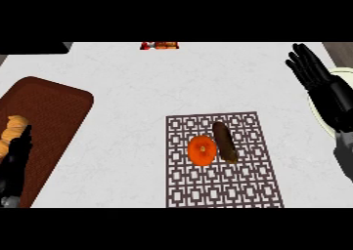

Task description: Pick the sweet potato from the placemat and place it in the bowl

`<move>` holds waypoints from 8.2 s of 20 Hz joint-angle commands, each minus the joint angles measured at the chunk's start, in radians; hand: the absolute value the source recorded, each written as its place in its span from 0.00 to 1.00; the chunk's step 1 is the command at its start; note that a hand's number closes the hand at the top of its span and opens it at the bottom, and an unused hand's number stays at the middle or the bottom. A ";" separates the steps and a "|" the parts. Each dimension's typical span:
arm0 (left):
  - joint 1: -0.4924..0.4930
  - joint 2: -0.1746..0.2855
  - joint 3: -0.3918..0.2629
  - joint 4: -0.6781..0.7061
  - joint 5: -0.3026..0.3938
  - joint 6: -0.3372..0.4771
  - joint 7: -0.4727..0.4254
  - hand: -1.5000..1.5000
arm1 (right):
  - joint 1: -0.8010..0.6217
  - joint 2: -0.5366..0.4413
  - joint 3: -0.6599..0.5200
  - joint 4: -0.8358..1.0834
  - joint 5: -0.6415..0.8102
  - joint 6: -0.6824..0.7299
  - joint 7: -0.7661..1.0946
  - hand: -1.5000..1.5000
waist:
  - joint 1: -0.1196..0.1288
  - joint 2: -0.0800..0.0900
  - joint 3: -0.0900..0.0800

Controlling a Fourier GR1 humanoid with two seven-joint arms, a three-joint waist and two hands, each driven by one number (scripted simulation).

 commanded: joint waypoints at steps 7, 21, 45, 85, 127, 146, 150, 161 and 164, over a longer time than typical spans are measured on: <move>-0.137 -0.027 0.010 -0.135 0.036 -0.055 -0.075 0.50 | -0.183 -0.324 0.228 -0.136 0.535 -0.004 0.169 1.00 | -0.029 -0.055 -0.069; -0.150 -0.047 0.079 -0.154 0.121 -0.127 -0.147 0.50 | 0.061 -0.196 0.545 -0.671 1.221 -0.236 0.962 0.00 | -0.032 -0.006 -0.008; -0.198 -0.058 0.094 -0.180 0.109 -0.187 -0.108 0.50 | -0.390 0.347 0.494 -0.103 1.008 0.568 1.336 0.00 | 0.028 0.009 -0.006; -0.171 -0.199 0.153 -0.183 -0.045 -0.209 -0.127 0.50 | -0.050 0.454 0.484 0.034 1.485 0.601 1.155 0.00 | 0.008 0.007 -0.004; -0.119 -0.212 0.248 -0.271 -0.059 -0.290 -0.055 0.50 | 0.402 0.002 -0.257 -0.778 1.047 0.164 0.239 1.00 | -0.032 -0.003 -0.003; -0.194 -0.273 0.206 -0.223 -0.140 -0.297 -0.047 0.50 | 0.096 -0.137 -0.586 -0.147 0.774 0.324 0.055 1.00 | 0.028 0.012 -0.003; -0.238 -0.241 0.270 -0.173 -0.091 -0.342 -0.049 0.50 | 0.012 -0.128 -0.541 0.067 0.848 0.251 -0.075 1.00 | 0.029 0.014 -0.003; -0.203 -0.270 0.238 -0.211 -0.121 -0.347 -0.077 0.50 | -0.146 -0.173 -0.415 0.560 1.115 0.104 -0.122 1.00 | 0.057 0.025 -0.002; -0.233 -0.276 0.241 -0.182 -0.136 -0.333 -0.088 0.50 | -0.242 -0.203 -0.442 0.770 1.090 0.156 -0.210 0.00 | 0.062 0.028 -0.001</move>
